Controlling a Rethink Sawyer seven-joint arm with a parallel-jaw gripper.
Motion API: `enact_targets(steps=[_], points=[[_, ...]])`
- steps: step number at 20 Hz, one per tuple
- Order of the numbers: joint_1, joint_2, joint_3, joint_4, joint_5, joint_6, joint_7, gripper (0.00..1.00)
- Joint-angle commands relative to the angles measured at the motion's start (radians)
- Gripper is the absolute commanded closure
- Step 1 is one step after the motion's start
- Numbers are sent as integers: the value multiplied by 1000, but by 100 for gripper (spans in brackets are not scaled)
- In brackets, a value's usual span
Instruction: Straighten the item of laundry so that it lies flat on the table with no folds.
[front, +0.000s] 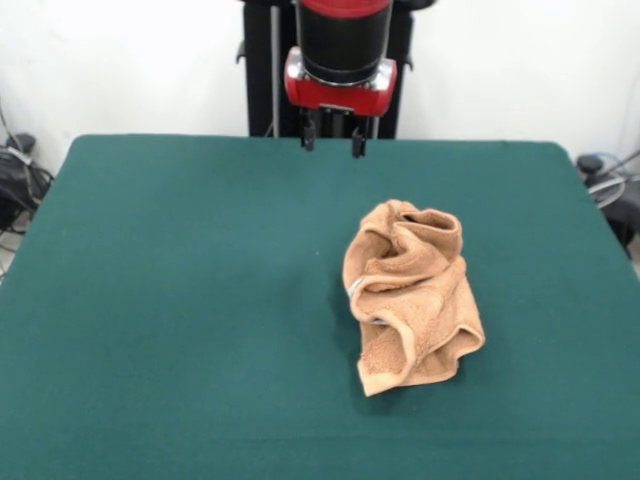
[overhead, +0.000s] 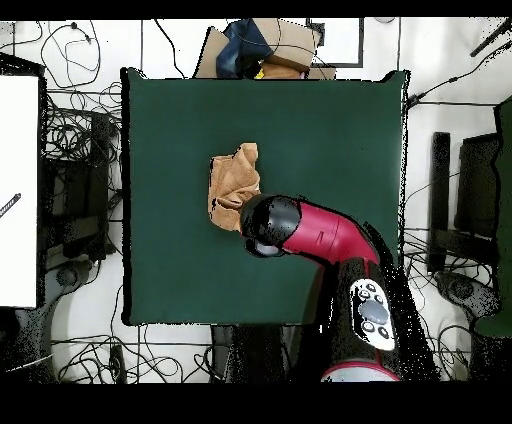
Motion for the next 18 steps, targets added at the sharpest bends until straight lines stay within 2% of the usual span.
enact_targets(steps=[1,7,18], points=[[16,61,49,27,40,-92,210,0],[37,65,26,26,37,-99,232,0],[26,79,21,31,49,-123,233,0]])
